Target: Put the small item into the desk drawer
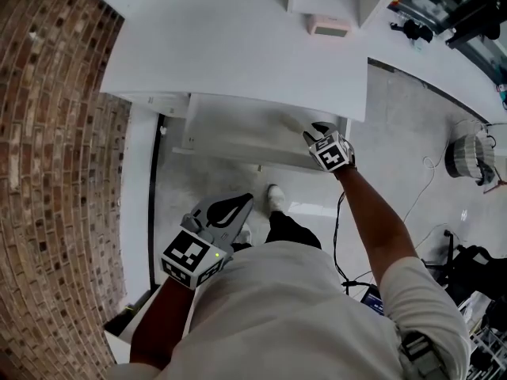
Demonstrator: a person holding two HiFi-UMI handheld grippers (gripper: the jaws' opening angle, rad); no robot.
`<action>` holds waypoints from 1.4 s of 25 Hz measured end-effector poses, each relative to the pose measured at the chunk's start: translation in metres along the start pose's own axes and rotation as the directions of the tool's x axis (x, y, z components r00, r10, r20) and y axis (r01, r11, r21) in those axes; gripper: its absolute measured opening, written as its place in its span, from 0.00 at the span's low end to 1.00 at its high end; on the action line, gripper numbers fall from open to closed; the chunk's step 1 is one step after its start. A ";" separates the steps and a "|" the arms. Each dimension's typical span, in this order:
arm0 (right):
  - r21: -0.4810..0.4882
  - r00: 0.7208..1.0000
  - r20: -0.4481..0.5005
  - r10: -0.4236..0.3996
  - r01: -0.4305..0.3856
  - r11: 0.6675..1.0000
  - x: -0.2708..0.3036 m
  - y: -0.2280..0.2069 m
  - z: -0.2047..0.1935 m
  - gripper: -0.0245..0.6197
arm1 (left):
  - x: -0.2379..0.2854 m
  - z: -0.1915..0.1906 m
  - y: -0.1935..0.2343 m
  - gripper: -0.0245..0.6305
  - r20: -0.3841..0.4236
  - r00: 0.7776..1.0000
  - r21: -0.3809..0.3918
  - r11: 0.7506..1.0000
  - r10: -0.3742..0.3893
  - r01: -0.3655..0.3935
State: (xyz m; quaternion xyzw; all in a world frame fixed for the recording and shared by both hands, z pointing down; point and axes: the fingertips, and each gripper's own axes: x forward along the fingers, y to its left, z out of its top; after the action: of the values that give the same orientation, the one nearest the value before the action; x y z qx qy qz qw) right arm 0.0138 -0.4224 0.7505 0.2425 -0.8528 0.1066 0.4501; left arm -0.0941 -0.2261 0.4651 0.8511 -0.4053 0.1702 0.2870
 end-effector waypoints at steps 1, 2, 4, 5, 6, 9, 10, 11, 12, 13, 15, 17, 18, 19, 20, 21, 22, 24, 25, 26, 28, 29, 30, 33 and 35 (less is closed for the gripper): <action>0.005 1.000 0.008 -0.011 0.011 1.000 -0.007 0.001 0.000 0.27 | -0.003 -0.001 -0.002 0.05 0.003 1.000 0.006 1.000 -0.007 0.007; 0.010 1.000 0.018 -0.021 0.021 1.000 -0.014 0.002 0.001 0.27 | -0.007 -0.001 -0.003 0.05 0.007 1.000 0.012 1.000 -0.015 0.015; 0.025 0.998 0.044 -0.039 0.038 0.999 -0.029 0.006 0.004 0.26 | -0.013 -0.003 -0.007 0.05 0.017 0.999 0.020 0.999 -0.029 0.029; 0.036 0.997 0.058 -0.046 0.044 0.998 -0.036 0.008 0.005 0.25 | -0.015 -0.004 -0.009 0.05 0.020 0.999 0.022 0.999 -0.037 0.036; 0.049 0.996 0.073 -0.051 0.047 0.998 -0.044 0.011 0.006 0.25 | -0.018 -0.005 -0.012 0.05 0.023 0.999 0.025 0.999 -0.044 0.044; 0.084 0.991 0.115 -0.071 0.062 0.995 -0.070 0.020 0.007 0.23 | -0.026 -0.009 -0.021 0.05 0.031 0.997 0.044 0.997 -0.066 0.065; 0.095 0.988 0.130 -0.080 0.067 0.993 -0.079 0.023 0.008 0.23 | -0.029 -0.011 -0.023 0.05 0.033 0.997 0.051 0.996 -0.073 0.071; 0.106 0.986 0.145 -0.088 0.073 0.992 -0.087 0.027 0.008 0.23 | -0.032 -0.013 -0.025 0.05 0.034 0.996 0.057 0.995 -0.079 0.077; 0.117 0.983 0.159 -0.095 0.077 0.990 -0.095 0.031 0.008 0.22 | -0.034 -0.016 -0.027 0.05 0.035 0.996 0.062 0.995 -0.085 0.083; 0.128 0.980 0.171 -0.102 0.080 0.989 -0.102 0.036 0.009 0.22 | -0.037 -0.019 -0.029 0.05 0.036 0.995 0.066 0.994 -0.091 0.089; 0.149 0.975 0.194 -0.110 0.082 0.985 -0.117 0.048 0.008 0.21 | -0.044 -0.025 -0.034 0.05 0.036 0.994 0.071 0.993 -0.102 0.099; 0.165 0.970 0.213 -0.115 0.080 0.983 -0.132 0.063 0.007 0.20 | -0.052 -0.032 -0.038 0.05 0.036 0.993 0.072 0.991 -0.112 0.109; 0.171 0.968 0.222 -0.117 0.079 0.982 -0.140 0.071 0.006 0.19 | -0.056 -0.035 -0.040 0.05 0.037 0.993 0.073 0.991 -0.116 0.113; 0.178 0.966 0.230 -0.119 0.079 0.981 -0.148 0.079 0.005 0.18 | -0.060 -0.039 -0.043 0.05 0.038 0.992 0.074 0.990 -0.120 0.117; 0.185 0.964 0.238 -0.121 0.078 0.980 -0.155 0.087 0.004 0.17 | -0.064 -0.043 -0.045 0.05 0.040 0.991 0.075 0.990 -0.126 0.123; 0.189 0.962 0.245 -0.123 0.077 0.979 -0.163 0.096 0.003 0.16 | -0.068 -0.046 -0.048 0.05 0.040 0.990 0.076 0.989 -0.132 0.129; 0.191 0.960 0.252 -0.122 0.075 0.979 -0.171 0.105 0.002 0.15 | -0.072 -0.050 -0.051 0.05 0.040 0.990 0.078 0.988 -0.139 0.135; 0.189 0.958 0.263 -0.116 0.067 0.980 -0.185 0.125 -0.002 0.15 | -0.080 -0.058 -0.057 0.05 0.038 0.988 0.084 0.986 -0.149 0.146; 0.189 0.957 0.268 -0.112 0.062 0.980 -0.192 0.136 -0.003 0.14 | -0.084 -0.063 -0.060 0.05 0.037 0.987 0.088 0.985 -0.154 0.151; 0.189 0.956 0.273 -0.109 0.058 0.980 -0.198 0.147 -0.005 0.14 | -0.088 -0.067 -0.063 0.05 0.036 0.987 0.093 0.984 -0.159 0.155; 0.193 0.952 0.288 -0.104 0.049 0.980 -0.211 0.167 -0.006 0.13 | -0.096 -0.075 -0.068 0.05 0.035 0.985 0.102 0.981 -0.167 0.162; 0.196 0.950 0.296 -0.103 0.045 0.980 -0.218 0.178 -0.007 0.13 | -0.101 -0.080 -0.070 0.05 0.034 0.985 0.106 0.981 -0.170 0.165; 0.198 0.947 0.305 -0.101 0.041 0.979 -0.225 0.189 -0.006 0.13 | -0.105 -0.084 -0.072 0.05 0.033 0.984 0.109 0.980 -0.173 0.168; 0.200 0.940 0.328 -0.097 0.031 0.979 -0.245 0.219 -0.005 0.11 | -0.118 -0.097 -0.077 0.05 0.031 0.983 0.115 0.978 -0.180 0.175; 0.211 0.936 0.338 -0.093 0.021 0.977 -0.255 0.235 -0.005 0.10 | -0.125 -0.104 -0.079 0.05 0.033 0.983 0.122 0.977 -0.181 0.175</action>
State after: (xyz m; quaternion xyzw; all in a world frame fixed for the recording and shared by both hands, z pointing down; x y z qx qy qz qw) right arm 0.0197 -0.1370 0.5530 0.3271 -0.8957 0.1362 0.2686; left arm -0.1146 -0.0468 0.4529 0.9030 -0.3228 0.1490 0.2412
